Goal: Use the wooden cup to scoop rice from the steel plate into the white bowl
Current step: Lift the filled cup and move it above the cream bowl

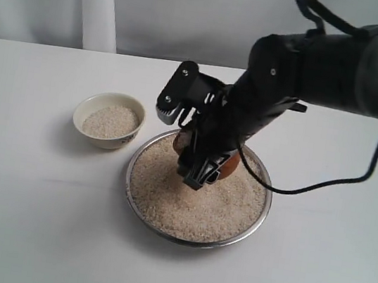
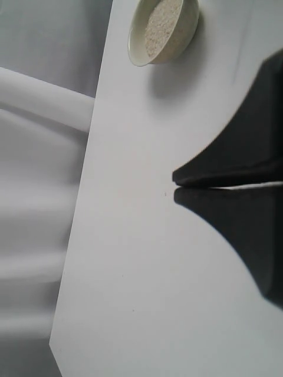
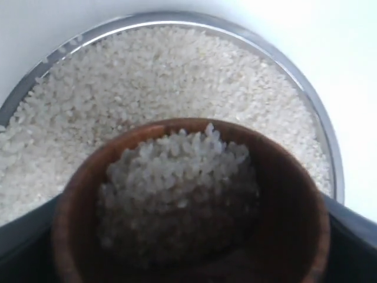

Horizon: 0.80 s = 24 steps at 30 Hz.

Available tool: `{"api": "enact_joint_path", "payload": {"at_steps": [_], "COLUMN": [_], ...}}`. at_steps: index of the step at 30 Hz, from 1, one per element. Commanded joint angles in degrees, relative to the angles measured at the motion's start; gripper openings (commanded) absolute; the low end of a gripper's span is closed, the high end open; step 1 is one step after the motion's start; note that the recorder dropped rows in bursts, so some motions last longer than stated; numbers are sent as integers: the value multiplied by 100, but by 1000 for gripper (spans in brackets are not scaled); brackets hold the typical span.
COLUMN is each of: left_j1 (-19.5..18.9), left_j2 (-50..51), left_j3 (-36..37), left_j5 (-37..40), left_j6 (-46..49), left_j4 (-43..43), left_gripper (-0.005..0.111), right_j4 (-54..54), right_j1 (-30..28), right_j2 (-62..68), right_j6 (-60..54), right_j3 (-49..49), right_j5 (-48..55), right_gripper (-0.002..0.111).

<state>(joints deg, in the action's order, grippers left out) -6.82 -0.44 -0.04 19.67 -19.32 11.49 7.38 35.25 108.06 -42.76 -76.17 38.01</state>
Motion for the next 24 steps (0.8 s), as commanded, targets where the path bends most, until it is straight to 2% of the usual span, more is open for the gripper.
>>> {"api": "enact_joint_path", "payload": {"at_steps": [1, 7, 12, 19, 24], "left_j1": [8, 8, 8, 8, 8], "left_j2": [44, 44, 44, 44, 44], "left_j3": [4, 4, 4, 4, 4], "left_j5": [-36, -36, -36, -36, -36], "left_j6": [-13, -13, -13, -13, -13], "left_j4": [-21, -21, -21, -21, -21], "left_gripper": [0, 0, 0, 0, 0], "right_j4": [579, 1306, 1588, 1310, 1258], "right_j1": [-209, -267, -186, 65, 100], "right_j2": [-631, -1090, -1108, -1108, -1098], "right_j6": [74, 74, 518, 529, 529], "right_j3": [831, 2114, 2721, 2718, 2278], "right_j5": [-1277, -3302, -4458, -4850, -4734], "right_gripper": [0, 0, 0, 0, 0]}}
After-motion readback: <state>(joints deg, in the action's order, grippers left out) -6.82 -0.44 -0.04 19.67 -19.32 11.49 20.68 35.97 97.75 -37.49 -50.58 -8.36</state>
